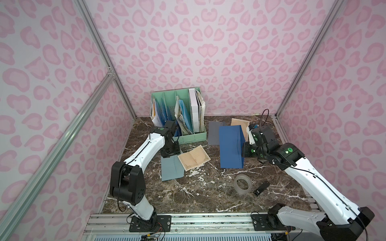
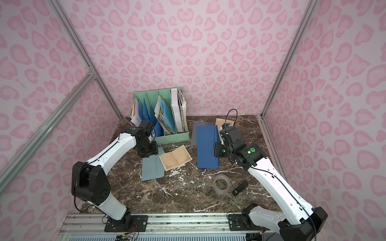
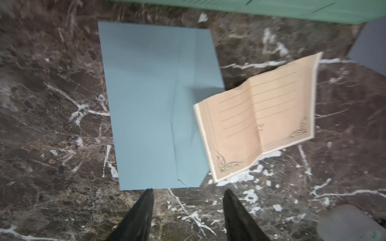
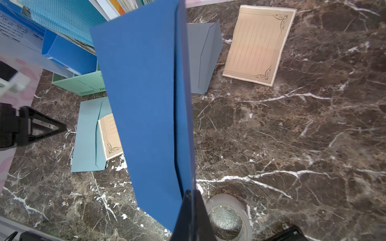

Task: Take the letter paper out of the envelope
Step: Adjust the letter paper at the center of the board.

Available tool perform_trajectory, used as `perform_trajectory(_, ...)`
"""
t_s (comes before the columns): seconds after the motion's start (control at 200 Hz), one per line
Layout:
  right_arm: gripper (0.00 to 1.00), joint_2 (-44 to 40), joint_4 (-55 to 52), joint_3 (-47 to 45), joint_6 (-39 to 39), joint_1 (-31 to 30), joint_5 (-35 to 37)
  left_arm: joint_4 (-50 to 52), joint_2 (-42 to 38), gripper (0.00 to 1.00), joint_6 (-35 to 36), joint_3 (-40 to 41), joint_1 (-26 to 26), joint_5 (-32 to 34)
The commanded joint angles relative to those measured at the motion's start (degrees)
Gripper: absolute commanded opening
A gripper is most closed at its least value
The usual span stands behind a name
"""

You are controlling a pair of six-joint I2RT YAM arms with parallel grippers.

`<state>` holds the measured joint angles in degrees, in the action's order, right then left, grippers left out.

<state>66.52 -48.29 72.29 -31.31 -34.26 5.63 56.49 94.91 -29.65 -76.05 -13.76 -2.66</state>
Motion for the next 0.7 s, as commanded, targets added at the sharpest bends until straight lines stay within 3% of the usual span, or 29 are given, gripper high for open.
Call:
perform_trajectory(0.0,0.00,0.20,2.93,-0.22,0.33,0.42,-2.54,-8.69,0.22,0.58,2.76,4.29,2.42,-4.42)
perform_trajectory(0.24,0.00,0.81,2.25,0.84,2.22,3.44,-5.00,-23.45,3.31,0.59,-2.67,9.69,5.11,-13.85)
perform_trajectory(0.435,0.00,0.36,1.53,1.09,2.66,5.70,-6.38,-30.02,4.21,0.58,-6.00,13.56,5.51,-17.08)
perform_trajectory(0.695,0.00,0.54,1.97,0.56,2.59,6.85,-8.19,-34.08,6.42,0.45,-7.81,14.42,5.58,-20.24)
